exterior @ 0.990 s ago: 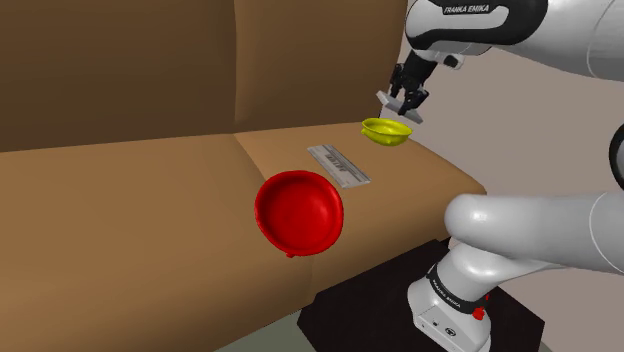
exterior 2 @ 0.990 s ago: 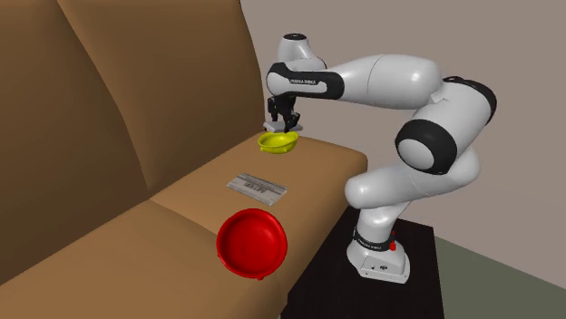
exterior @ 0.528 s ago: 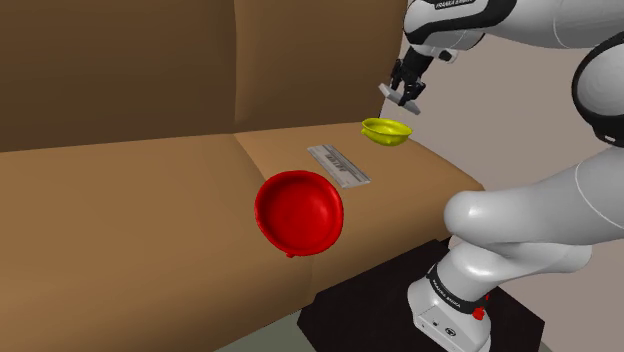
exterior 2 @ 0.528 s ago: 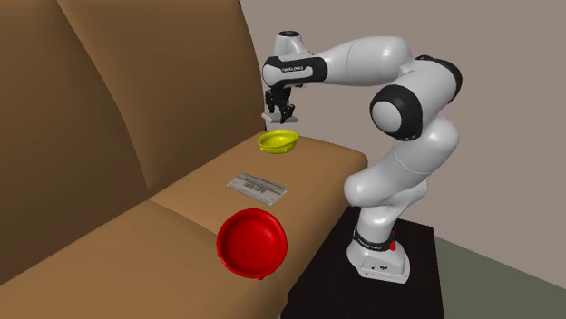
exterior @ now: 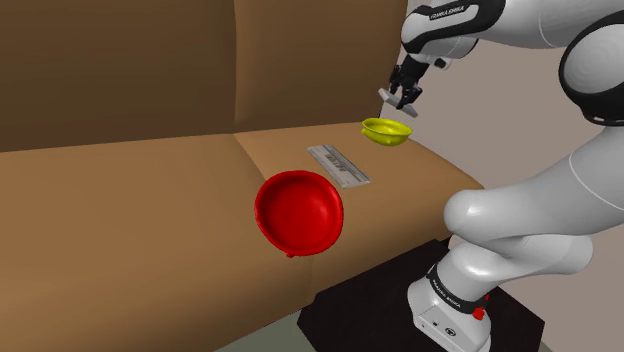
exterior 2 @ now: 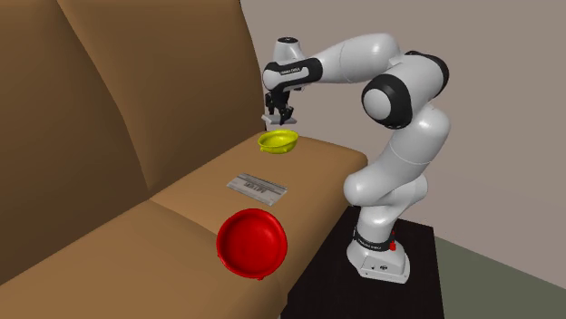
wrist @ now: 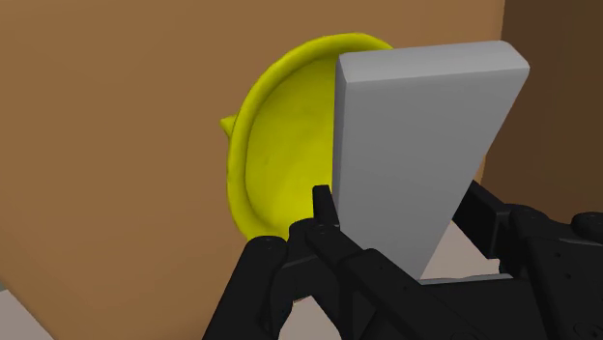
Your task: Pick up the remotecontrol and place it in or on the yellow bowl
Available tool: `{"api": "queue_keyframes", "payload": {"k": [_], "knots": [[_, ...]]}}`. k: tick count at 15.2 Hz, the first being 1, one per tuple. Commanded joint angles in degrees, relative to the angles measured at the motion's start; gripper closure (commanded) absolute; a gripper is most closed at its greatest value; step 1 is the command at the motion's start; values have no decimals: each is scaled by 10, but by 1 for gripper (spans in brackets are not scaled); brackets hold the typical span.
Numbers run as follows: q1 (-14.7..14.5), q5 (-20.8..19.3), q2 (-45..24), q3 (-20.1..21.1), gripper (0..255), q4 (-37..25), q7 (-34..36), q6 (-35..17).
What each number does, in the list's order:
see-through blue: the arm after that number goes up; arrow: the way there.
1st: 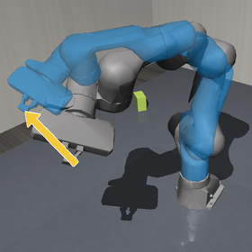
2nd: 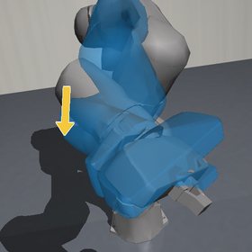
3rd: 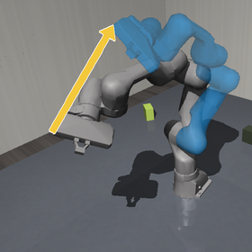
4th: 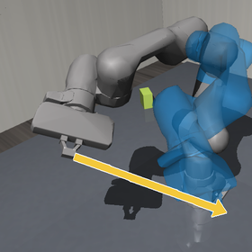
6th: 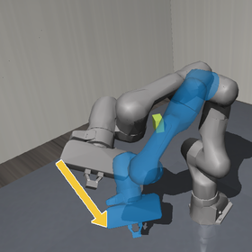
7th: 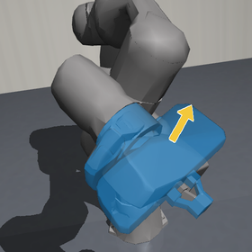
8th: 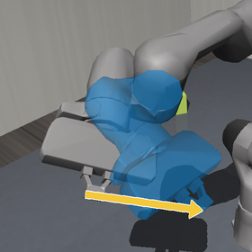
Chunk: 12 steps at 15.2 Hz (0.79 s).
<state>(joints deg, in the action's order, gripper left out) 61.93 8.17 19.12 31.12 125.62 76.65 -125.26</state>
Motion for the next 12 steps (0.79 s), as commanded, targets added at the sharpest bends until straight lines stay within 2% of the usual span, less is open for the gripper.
{"api": "queue_keyframes", "payload": {"k": [1,8,12], "knots": [[0,0,-3,3,255,14,1,-17],[1,-4,-18,13,255,57,7,-74],[1,-4,-18,13,255,57,7,-74]]}}
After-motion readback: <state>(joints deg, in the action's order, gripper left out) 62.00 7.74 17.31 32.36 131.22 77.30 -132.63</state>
